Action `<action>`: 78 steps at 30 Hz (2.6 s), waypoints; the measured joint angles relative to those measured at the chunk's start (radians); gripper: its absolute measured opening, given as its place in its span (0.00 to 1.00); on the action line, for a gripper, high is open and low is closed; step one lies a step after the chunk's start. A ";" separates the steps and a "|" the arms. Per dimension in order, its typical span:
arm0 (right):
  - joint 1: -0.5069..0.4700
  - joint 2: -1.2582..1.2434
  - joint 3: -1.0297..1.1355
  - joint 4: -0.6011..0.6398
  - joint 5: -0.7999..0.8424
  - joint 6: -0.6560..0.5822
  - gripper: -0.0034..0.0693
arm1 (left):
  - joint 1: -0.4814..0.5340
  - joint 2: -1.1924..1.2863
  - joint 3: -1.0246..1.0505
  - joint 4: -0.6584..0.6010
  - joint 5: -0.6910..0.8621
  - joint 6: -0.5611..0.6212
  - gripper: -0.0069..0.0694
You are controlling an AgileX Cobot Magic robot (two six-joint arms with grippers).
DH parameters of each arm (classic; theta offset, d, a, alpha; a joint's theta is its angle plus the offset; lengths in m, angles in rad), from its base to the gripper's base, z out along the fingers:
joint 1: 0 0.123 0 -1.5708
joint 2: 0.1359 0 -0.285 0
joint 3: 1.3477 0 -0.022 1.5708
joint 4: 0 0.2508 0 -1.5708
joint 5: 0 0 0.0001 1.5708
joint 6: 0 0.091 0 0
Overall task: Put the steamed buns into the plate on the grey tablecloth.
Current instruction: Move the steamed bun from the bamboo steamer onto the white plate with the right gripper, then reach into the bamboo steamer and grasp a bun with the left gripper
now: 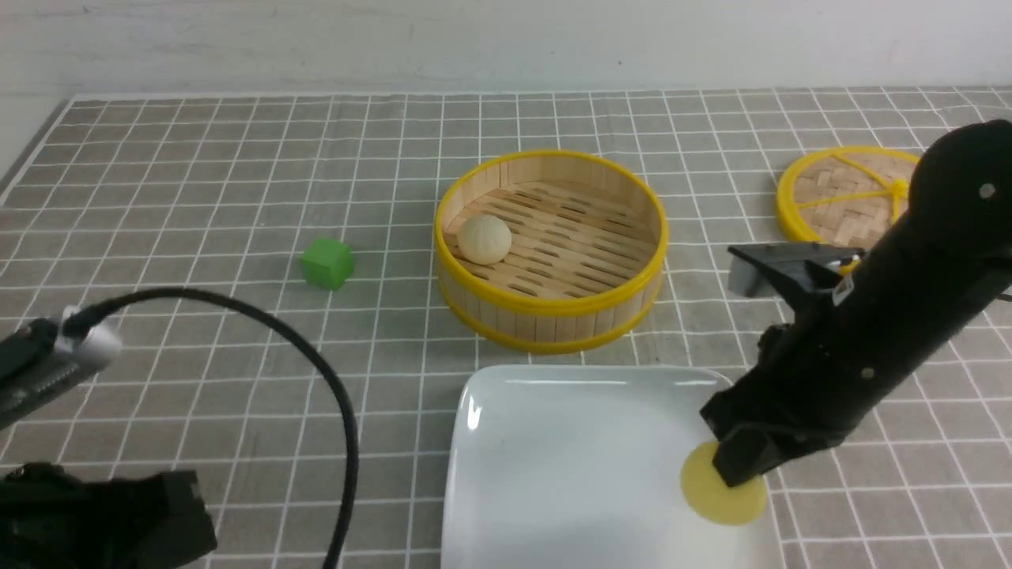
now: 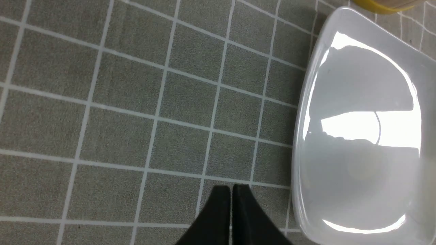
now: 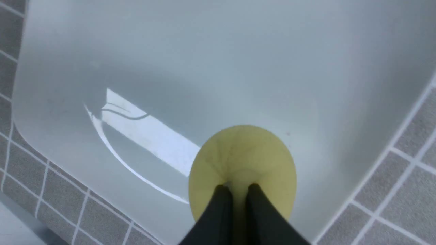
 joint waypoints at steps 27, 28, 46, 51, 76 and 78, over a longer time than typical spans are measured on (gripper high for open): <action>0.088 -0.159 -0.154 -0.283 0.215 0.086 0.16 | -0.286 0.702 -0.800 -0.037 0.171 0.071 0.50; 0.088 -0.182 -0.150 -0.292 0.231 0.094 0.10 | -0.297 0.723 -0.823 -0.037 0.167 0.066 0.51; 0.088 -0.575 0.189 -0.368 0.217 0.161 0.03 | -0.453 1.374 -1.591 0.334 0.224 -0.130 0.57; 0.088 -0.575 0.194 -0.368 0.173 0.161 0.03 | -0.453 1.461 -1.641 0.441 0.216 -0.158 0.57; 0.088 -0.575 0.197 -0.333 0.107 0.161 0.05 | -0.452 1.542 -1.657 0.470 0.181 -0.257 0.18; 0.088 -0.575 0.197 -0.333 0.107 0.161 0.05 | -0.452 1.541 -1.678 0.462 0.214 -0.257 0.13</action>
